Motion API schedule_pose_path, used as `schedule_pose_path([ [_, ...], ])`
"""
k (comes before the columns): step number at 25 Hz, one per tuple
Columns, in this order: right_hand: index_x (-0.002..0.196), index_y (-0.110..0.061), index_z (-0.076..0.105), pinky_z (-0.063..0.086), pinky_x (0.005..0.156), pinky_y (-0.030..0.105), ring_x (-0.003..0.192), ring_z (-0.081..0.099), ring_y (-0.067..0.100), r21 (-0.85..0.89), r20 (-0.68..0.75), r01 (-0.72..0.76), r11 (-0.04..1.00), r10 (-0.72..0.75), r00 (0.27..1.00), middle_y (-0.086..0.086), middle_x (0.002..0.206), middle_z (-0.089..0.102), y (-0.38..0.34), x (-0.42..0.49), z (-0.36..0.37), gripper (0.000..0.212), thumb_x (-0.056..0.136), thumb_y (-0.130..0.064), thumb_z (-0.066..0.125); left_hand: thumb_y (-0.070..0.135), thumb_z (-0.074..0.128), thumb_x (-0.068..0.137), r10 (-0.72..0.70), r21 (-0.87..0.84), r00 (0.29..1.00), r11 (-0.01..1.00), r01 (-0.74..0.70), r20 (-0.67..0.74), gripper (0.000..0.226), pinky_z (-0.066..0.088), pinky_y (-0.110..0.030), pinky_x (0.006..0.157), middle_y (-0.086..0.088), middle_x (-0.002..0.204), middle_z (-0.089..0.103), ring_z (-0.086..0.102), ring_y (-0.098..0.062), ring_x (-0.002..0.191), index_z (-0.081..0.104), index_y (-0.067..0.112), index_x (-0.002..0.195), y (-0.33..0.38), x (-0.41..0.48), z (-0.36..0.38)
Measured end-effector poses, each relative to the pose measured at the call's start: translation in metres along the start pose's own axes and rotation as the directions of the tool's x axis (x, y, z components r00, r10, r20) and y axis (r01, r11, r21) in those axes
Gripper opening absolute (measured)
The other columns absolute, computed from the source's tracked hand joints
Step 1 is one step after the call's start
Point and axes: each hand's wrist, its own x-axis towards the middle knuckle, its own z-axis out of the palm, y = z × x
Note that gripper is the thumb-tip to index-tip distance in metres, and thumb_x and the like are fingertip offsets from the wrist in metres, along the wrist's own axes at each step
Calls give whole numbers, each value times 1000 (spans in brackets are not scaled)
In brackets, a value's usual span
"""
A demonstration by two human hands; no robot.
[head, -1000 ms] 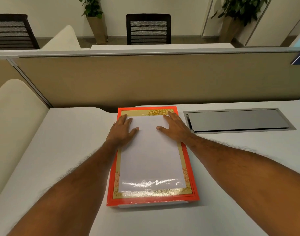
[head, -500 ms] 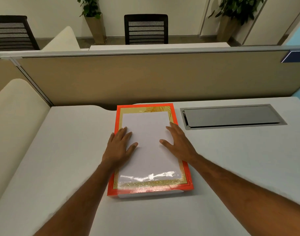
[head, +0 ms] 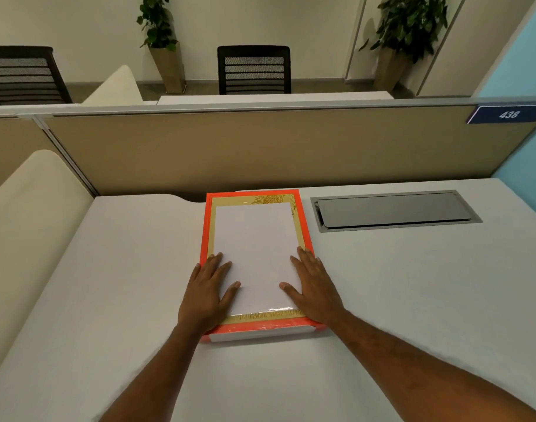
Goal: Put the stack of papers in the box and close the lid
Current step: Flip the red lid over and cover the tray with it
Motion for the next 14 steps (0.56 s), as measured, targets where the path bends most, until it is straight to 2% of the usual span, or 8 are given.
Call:
schedule_pose_path([
  [6, 156, -19, 15, 3, 125, 40, 154, -2, 20, -93, 89, 15, 996, -6, 996, 3, 167, 1, -3, 3, -7, 78, 94, -63, 31, 69, 21, 90, -12, 54, 997, 999, 8, 81, 75, 4, -39, 123, 5, 164, 13, 8, -17, 152, 25, 29, 153, 2, 2, -4],
  [9, 155, -19, 16, 2, 125, 40, 154, 0, 21, -49, 135, -8, 999, 15, 991, 3, 167, 1, -4, 2, -20, 77, 94, -63, 33, 74, 12, 86, -46, 92, 991, 995, 34, 127, 84, -1, -42, 124, 4, 166, 5, 1, -17, 152, 17, 28, 155, 10, -1, -8],
  [14, 156, -19, 16, 0, 124, 39, 154, 0, 20, -97, 102, -39, 995, 49, 994, 2, 167, 3, 11, -25, -41, 79, 93, -65, 31, 83, 9, 79, -87, 141, 993, 987, 75, 84, 97, -1, -43, 123, 1, 165, 15, 7, -20, 152, 23, 24, 154, 37, -19, -14],
])
